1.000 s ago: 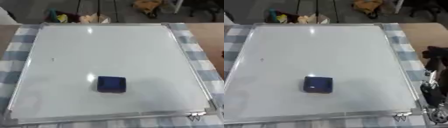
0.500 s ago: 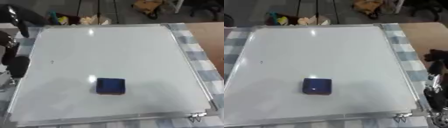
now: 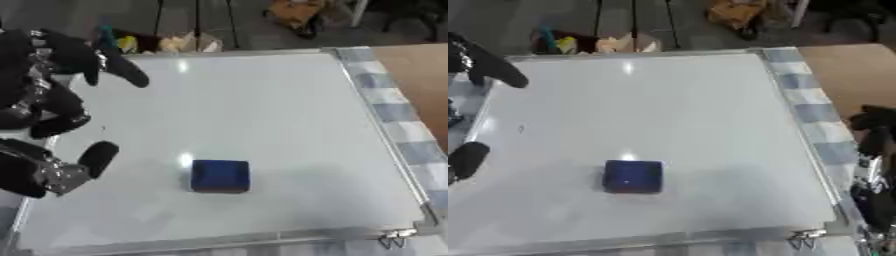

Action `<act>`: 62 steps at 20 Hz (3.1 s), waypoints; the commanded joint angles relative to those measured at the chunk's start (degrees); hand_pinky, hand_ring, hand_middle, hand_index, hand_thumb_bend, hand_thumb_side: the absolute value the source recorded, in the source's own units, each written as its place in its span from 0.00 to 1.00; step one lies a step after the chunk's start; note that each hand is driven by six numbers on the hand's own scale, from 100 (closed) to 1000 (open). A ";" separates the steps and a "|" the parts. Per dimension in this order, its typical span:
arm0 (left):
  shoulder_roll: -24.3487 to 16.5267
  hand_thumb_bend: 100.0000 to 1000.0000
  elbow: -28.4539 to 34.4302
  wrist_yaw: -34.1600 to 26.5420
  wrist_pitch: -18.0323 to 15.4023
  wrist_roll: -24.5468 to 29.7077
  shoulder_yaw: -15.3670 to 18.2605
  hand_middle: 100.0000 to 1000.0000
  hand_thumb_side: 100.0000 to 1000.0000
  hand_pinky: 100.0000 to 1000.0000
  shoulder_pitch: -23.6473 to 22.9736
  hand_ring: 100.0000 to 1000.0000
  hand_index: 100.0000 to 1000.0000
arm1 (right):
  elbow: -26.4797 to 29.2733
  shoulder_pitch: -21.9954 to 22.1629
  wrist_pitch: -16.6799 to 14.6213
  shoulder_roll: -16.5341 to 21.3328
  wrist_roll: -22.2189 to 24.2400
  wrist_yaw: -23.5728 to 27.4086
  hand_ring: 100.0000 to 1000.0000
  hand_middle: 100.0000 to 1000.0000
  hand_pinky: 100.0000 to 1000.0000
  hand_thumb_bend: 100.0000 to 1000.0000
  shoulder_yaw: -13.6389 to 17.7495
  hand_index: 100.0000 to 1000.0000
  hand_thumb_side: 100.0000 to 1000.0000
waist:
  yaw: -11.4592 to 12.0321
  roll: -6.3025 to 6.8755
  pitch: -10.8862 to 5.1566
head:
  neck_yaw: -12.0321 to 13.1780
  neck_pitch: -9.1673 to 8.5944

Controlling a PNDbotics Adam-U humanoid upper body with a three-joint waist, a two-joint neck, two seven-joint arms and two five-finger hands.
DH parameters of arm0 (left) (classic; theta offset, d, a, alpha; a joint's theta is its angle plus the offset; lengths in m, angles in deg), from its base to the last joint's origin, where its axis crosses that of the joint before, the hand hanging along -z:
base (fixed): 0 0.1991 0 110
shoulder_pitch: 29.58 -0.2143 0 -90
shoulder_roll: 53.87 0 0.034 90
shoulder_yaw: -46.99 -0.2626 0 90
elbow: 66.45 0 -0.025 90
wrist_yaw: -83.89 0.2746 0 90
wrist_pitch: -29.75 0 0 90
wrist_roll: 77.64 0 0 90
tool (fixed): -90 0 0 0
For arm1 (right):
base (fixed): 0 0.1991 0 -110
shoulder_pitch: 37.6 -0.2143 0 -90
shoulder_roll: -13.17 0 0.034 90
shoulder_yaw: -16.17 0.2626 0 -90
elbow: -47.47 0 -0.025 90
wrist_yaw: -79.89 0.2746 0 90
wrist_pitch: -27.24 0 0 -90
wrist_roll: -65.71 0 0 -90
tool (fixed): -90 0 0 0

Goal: Wipe the whiteboard clean with a brush.

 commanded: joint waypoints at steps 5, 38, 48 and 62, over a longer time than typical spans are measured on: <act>-1.46 0.00 -2.30 2.88 -1.78 4.70 -3.99 0.80 0.77 0.51 2.48 0.79 0.02 | 1.16 -0.57 0.26 0.91 0.77 0.82 0.49 0.42 0.41 0.00 -0.06 0.64 0.73 | -0.47 0.22 -0.87 | 0.69 -0.70; 12.03 0.03 -14.56 1.07 16.18 25.78 -12.87 0.87 0.99 0.69 10.63 0.98 0.41 | 1.16 -0.71 1.06 0.16 2.94 2.68 0.49 0.41 0.41 0.00 -0.29 0.64 0.71 | -1.05 0.20 -1.30 | 1.72 0.52; 14.66 0.17 -19.44 3.88 15.31 23.08 -13.72 0.86 1.00 0.68 10.41 0.98 0.42 | 1.16 -0.74 1.49 0.14 3.40 3.38 0.49 0.41 0.41 0.00 -0.31 0.64 0.70 | -0.57 0.11 -1.61 | 1.46 1.07; 16.31 0.11 -20.51 3.48 14.91 24.85 -14.41 0.90 0.91 0.69 10.13 1.00 0.45 | 1.16 -0.84 2.16 -0.20 3.49 3.71 0.48 0.41 0.41 0.00 -0.33 0.64 0.69 | -0.70 0.01 -1.47 | 1.06 1.16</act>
